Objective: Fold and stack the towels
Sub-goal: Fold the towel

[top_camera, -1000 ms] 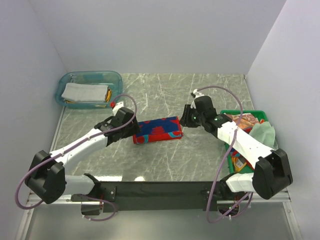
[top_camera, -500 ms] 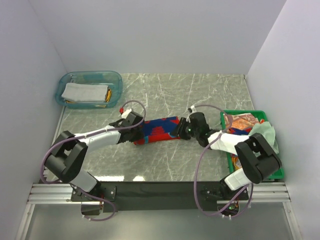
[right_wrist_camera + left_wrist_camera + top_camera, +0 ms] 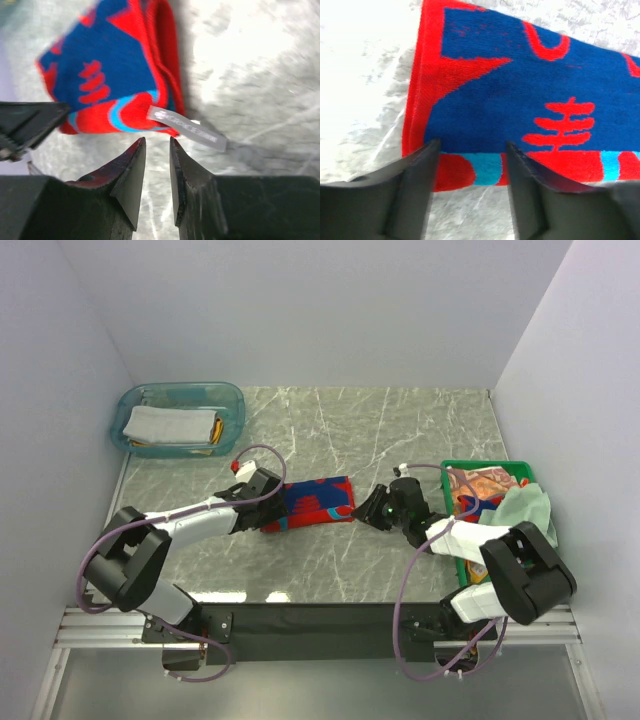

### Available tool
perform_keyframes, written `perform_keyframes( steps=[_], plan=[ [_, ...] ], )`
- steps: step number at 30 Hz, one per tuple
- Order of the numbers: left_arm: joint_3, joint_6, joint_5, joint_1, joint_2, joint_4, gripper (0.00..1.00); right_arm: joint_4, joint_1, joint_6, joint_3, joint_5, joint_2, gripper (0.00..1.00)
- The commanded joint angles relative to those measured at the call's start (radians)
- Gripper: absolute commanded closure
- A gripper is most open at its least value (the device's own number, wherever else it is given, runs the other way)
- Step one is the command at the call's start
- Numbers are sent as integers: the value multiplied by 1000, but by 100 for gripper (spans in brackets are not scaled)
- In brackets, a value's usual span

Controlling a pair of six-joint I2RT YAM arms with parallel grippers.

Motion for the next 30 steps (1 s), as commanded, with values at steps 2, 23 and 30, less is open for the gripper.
perform_keyframes(
  steps=[2, 23, 30],
  plan=[
    [21, 16, -25, 6, -74, -45, 28, 66, -5, -54, 70, -50, -71, 64],
    [-8, -16, 12, 110, 69, 57, 45, 182, 63, 80, 11, -50, 196, 59],
    [-57, -30, 105, 128, 3, 98, 39, 218, 15, 80, -39, -96, 169, 60]
  ],
)
